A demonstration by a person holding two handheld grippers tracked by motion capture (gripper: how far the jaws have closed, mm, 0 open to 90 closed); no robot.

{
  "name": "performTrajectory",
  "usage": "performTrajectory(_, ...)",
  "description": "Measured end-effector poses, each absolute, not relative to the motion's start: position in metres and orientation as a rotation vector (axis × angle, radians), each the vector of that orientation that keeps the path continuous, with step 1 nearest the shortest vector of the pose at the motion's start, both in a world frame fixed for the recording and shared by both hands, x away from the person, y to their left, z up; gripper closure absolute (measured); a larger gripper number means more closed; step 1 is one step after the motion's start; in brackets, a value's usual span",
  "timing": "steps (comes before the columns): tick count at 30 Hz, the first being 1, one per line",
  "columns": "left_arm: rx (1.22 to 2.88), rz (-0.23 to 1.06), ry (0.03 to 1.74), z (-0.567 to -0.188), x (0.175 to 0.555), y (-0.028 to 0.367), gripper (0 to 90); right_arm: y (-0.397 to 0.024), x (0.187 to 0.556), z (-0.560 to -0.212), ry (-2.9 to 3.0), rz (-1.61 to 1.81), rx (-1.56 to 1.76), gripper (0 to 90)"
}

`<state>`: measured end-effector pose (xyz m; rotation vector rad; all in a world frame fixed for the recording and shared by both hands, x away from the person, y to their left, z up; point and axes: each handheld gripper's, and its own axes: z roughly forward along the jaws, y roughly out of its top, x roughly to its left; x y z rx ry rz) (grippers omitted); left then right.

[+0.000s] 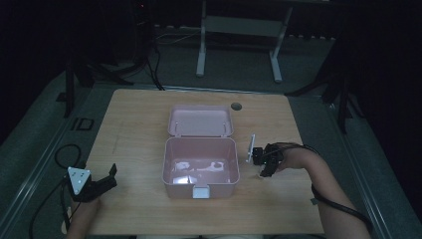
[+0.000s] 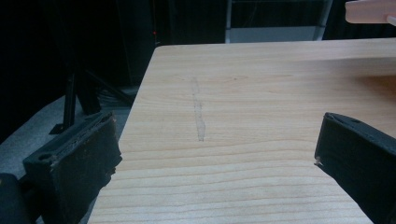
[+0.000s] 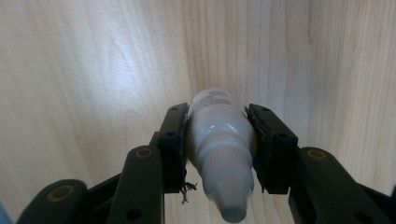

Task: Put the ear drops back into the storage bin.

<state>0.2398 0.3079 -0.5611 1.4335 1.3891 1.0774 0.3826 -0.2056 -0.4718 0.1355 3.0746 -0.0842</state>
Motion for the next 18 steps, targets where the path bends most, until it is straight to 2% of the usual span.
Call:
performTrajectory(5,1.435,1.078,1.39,-0.561,0.24,0.308,0.3,-0.2,0.375,-0.459,3.078,-0.09,0.109,59.6)
performTrajectory(18,1.437,1.079,1.387,-0.561,0.24,0.308,0.3,-0.182,0.35,-0.4,3.062,-0.092,0.1,59.7)
